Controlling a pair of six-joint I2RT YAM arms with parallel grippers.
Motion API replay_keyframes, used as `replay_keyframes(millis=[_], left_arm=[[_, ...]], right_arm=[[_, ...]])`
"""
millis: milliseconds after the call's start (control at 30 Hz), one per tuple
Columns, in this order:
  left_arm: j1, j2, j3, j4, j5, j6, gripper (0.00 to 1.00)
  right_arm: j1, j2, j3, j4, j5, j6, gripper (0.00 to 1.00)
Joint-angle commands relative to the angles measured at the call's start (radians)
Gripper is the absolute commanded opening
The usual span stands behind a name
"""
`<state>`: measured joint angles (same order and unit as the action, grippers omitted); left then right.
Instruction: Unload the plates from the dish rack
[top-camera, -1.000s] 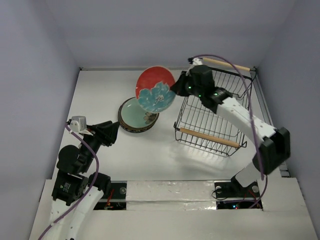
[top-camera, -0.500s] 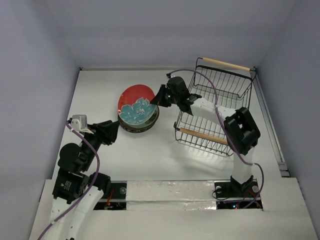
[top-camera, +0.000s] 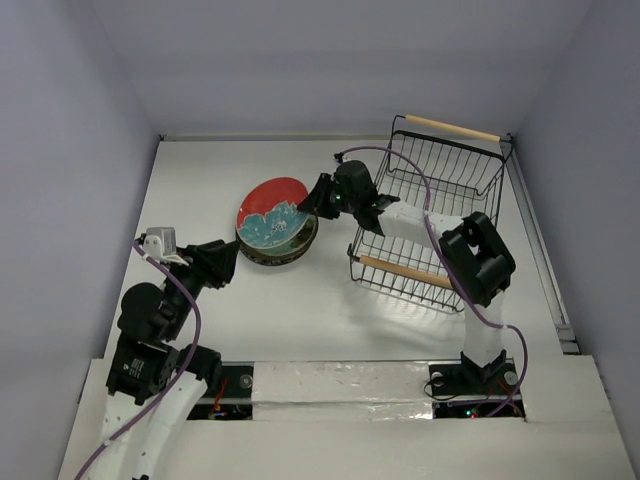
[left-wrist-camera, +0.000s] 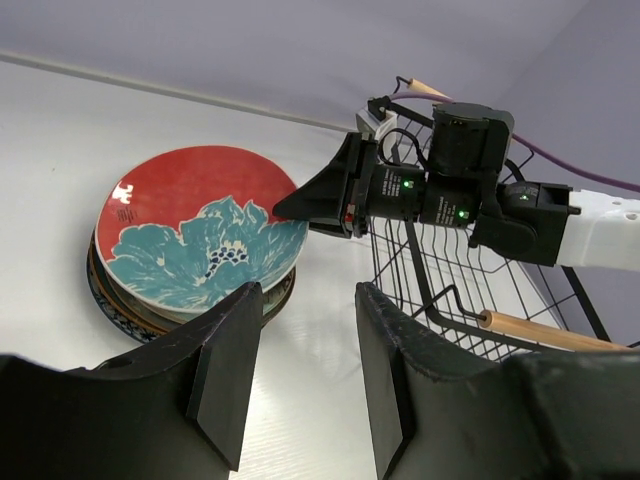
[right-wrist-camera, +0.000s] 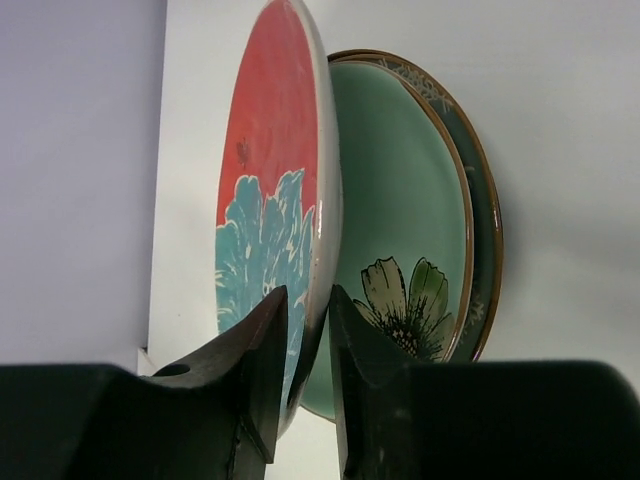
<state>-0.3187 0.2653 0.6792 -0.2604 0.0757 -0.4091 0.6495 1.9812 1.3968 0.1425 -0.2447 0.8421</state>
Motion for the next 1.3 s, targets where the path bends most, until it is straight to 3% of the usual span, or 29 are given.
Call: replay_keyframes(millis=[0,100,133,333,467,700,733,800,833,867,900,1067,1100,1133,1200,1233,1267], left_arm=[[0.004,0.012,-0.003,0.032,-0.004,-0.008,0.39],[0.004,0.015,-0.003,0.032,-0.007,-0.008,0.39],[0.013,0.015,-0.003,0.03,-0.008,-0.008,0.39],[0.013,0.018,-0.001,0.027,-0.014,-0.01,0.4],[0.013,0.017,0.002,0.021,-0.027,-0.01,0.44],[0.013,0.015,0.005,0.015,-0.047,-0.014,0.65],[0.013,0.015,0.006,0.015,-0.048,-0.014,0.67],[0.023,0.015,0.008,0.013,-0.051,-0.016,0.74],[0.023,0.015,0.01,0.012,-0.05,-0.014,0.76],[0.023,0.014,0.011,0.01,-0.05,-0.013,0.78],[0.023,0.012,0.014,0.013,-0.047,-0.011,0.81],[0.023,0.021,0.031,0.015,-0.037,0.001,0.9],[0.023,0.037,0.037,0.015,-0.037,0.007,0.91],[0.023,0.041,0.055,0.013,-0.031,0.012,0.91],[0.023,0.06,0.081,0.021,-0.031,0.016,0.91],[0.023,0.066,0.117,0.03,-0.028,0.027,0.91],[0.023,0.072,0.138,0.036,-0.03,0.033,0.91]], right_arm=[[0.009,-0.042,0.013,0.12,-0.025,-0.001,0.3],[0.009,-0.048,0.014,0.042,0.007,-0.034,0.44],[0.009,-0.053,0.018,0.022,0.016,-0.061,0.58],[0.036,-0.065,0.091,-0.213,0.148,-0.214,0.99],[0.048,-0.09,0.149,-0.348,0.249,-0.304,1.0],[0.059,-0.26,0.123,-0.382,0.367,-0.38,1.0],[0.068,-0.289,0.117,-0.377,0.369,-0.4,0.98],[0.068,-0.359,0.091,-0.365,0.39,-0.422,0.85],[0.068,-0.452,0.074,-0.354,0.415,-0.448,0.4],[0.068,-0.505,0.035,-0.344,0.43,-0.455,0.1],[0.068,-0.563,0.012,-0.319,0.474,-0.462,0.0],[0.068,-1.052,-0.221,-0.16,0.593,-0.514,0.0],[0.068,-1.121,-0.266,-0.134,0.611,-0.517,0.07],[0.068,-1.189,-0.351,-0.069,0.66,-0.528,0.43],[0.068,-1.369,-0.432,-0.028,0.715,-0.526,0.72],[0.068,-1.418,-0.505,0.012,0.776,-0.517,0.93],[0.068,-1.464,-0.54,0.032,0.804,-0.517,1.0]])
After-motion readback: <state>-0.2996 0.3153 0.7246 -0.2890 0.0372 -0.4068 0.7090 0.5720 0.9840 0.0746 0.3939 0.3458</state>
